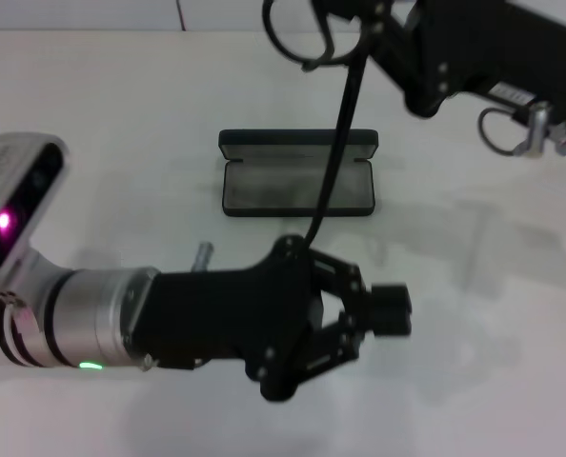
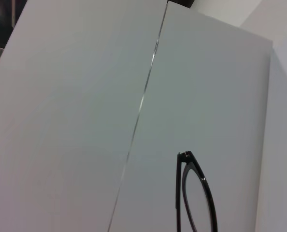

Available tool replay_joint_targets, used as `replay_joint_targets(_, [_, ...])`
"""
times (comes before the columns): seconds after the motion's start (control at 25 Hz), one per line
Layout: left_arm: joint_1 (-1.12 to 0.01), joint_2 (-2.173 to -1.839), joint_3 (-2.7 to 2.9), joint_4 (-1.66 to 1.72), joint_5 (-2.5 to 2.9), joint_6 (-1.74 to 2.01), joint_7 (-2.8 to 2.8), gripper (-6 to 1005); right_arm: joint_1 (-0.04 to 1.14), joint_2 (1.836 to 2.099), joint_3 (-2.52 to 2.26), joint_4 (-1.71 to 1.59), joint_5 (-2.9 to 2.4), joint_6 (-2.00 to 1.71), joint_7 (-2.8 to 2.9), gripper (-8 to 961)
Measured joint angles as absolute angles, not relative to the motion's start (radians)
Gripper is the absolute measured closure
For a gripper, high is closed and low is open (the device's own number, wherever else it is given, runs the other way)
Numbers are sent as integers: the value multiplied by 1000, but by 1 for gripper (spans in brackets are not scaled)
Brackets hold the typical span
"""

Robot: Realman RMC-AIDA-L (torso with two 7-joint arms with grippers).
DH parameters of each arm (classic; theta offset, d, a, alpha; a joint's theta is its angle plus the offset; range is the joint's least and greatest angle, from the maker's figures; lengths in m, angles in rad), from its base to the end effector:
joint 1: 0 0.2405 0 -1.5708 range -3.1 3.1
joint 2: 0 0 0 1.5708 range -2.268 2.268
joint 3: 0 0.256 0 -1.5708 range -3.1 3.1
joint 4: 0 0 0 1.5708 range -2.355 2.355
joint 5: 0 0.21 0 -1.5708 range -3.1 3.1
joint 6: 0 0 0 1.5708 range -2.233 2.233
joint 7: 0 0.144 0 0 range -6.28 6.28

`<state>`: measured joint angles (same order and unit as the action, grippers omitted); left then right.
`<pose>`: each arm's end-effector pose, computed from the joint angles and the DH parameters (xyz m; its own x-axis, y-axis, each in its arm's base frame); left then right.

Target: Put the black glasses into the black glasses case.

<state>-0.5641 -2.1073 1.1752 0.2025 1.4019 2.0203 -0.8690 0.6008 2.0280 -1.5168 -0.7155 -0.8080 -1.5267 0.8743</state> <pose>-0.1937 0.2365 -0.0464 0.4597 0.1516 0.8750 -0.0108 -0.9843 0.1762 0.1029 0.3399 0.0015 0.4430 0.3213 -0.8370 0.0564 -0.9417 -0.3317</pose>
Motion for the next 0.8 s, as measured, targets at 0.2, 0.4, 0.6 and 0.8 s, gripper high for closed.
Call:
replay_joint_targets(0.2, [-540, -2108, 1176, 206, 1301, 2030, -856, 914, 605, 2028, -1569, -660, -790, -1506, 820, 926])
replay_joint_targets(0.4, [-527, -2107, 1177, 206, 1247, 2030, -856, 913, 600, 2028, -1590, -649, -799, -1477, 812, 926])
replay_joint_targets(0.6, [-506, -2106, 1177, 203, 1170, 2031, -862, 913, 595, 2028, -1601, -634, -817, -1458, 800, 926])
replay_joint_targets(0.8, [-490, -2103, 1176, 201, 1126, 2031, -886, 913, 591, 2026, -1611, -633, -855, -1439, 803, 927])
